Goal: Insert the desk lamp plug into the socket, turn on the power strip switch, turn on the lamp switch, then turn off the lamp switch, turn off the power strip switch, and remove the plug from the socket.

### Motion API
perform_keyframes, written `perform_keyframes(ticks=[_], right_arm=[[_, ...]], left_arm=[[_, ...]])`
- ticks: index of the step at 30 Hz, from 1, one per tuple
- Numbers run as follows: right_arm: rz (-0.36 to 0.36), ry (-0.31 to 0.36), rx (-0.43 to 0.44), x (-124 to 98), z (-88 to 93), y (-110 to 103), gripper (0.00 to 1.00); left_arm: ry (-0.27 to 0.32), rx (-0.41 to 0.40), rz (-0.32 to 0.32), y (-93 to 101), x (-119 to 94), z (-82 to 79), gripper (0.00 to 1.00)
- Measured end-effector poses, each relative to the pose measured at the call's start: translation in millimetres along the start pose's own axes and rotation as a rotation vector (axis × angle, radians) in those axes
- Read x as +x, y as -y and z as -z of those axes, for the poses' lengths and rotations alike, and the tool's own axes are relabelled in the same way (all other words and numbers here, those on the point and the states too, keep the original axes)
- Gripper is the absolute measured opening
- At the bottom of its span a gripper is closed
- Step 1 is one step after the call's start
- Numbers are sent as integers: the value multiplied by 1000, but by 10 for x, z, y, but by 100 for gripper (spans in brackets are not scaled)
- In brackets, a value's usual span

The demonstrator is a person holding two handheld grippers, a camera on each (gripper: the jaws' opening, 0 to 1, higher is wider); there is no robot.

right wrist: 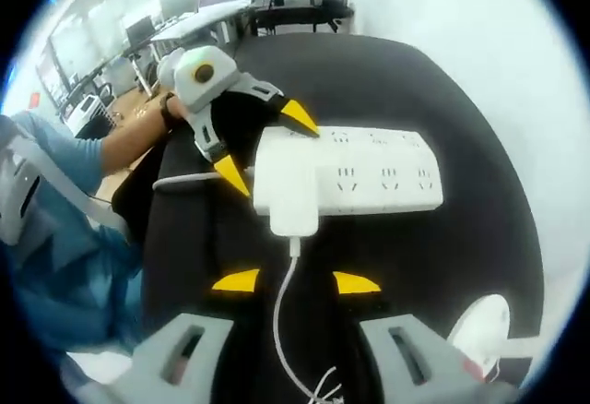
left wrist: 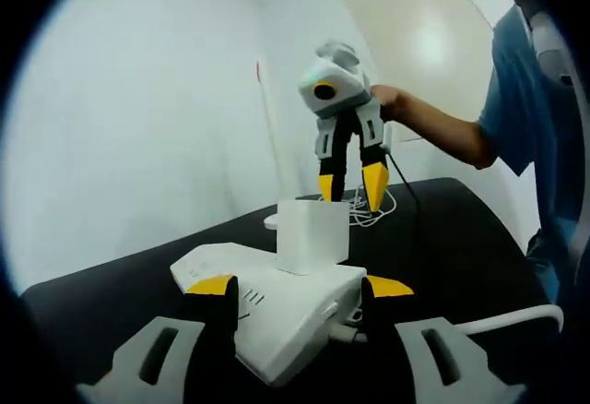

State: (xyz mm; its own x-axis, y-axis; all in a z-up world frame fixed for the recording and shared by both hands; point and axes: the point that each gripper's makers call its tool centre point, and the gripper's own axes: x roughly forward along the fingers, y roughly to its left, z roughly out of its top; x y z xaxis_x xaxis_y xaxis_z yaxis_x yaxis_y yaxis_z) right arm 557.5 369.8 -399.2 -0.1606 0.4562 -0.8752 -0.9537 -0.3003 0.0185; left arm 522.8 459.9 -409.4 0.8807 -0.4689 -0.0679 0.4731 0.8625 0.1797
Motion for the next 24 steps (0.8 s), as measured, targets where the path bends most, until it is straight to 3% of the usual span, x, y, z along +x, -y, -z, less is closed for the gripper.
perform_keyframes(ticks=[14,24], right_arm=[[-2,-44,-40,180,-43,-27,26],[-2,-58,-45,265,-41,-68,22]], left_arm=[[1,-1,0,-148,-85,94,52],[-1,2,0,109,-2,-35,52]])
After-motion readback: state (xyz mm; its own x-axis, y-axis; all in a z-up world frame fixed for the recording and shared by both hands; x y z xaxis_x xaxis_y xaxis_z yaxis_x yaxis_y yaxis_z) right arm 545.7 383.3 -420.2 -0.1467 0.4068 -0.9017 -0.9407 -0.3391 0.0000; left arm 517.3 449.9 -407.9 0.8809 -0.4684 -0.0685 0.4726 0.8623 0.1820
